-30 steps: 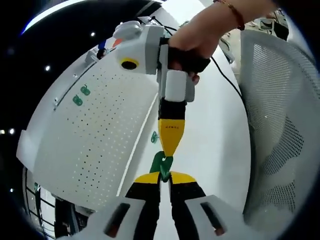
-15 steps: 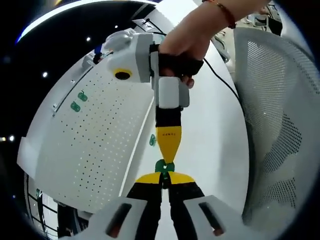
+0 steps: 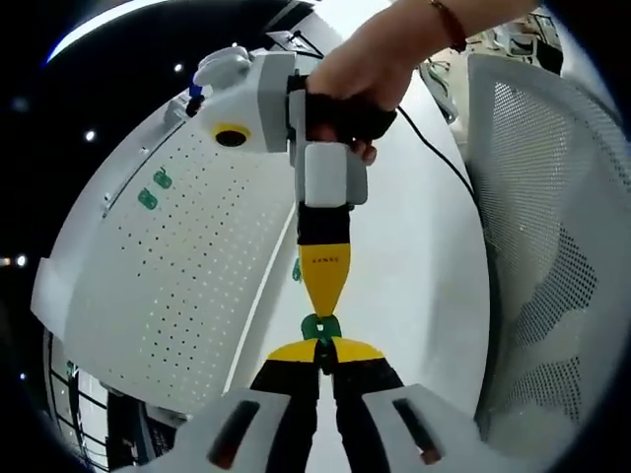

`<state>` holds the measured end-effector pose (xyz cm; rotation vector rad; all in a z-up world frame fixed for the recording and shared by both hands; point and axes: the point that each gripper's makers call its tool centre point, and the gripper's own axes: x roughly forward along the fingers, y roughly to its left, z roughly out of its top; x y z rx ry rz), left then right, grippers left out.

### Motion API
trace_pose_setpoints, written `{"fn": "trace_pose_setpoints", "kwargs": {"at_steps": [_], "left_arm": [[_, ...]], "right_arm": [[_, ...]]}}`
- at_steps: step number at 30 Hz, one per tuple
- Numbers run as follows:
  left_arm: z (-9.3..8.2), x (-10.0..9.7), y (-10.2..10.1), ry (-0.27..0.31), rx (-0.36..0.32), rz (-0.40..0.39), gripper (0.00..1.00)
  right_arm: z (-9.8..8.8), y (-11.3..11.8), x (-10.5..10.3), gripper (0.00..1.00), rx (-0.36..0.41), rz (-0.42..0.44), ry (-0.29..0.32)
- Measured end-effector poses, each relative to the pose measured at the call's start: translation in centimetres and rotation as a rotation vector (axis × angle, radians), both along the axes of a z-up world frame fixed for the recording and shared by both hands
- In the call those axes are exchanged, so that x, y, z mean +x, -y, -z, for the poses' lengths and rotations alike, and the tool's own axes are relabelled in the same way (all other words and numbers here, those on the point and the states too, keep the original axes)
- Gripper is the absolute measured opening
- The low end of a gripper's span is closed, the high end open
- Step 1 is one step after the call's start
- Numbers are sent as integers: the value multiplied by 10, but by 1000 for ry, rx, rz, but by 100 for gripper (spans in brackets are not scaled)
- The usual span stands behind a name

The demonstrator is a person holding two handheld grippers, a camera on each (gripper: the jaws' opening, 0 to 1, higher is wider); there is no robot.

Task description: Insert the hook assembly into the mounting plate slot until the hook locks in place.

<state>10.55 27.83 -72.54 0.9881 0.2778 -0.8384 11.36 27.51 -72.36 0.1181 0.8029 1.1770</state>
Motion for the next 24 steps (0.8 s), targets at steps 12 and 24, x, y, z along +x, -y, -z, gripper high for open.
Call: {"fn": "trace_pose_setpoints", "kwargs": {"at_steps": [12, 24], "left_arm": [[6, 3, -8, -39, -8, -68, 4], [4, 6, -10, -73, -60, -117, 3]], "right_arm": [[0, 0, 0, 0, -6, 11, 0], [-8, -1, 1, 0, 3, -15, 80]]}}
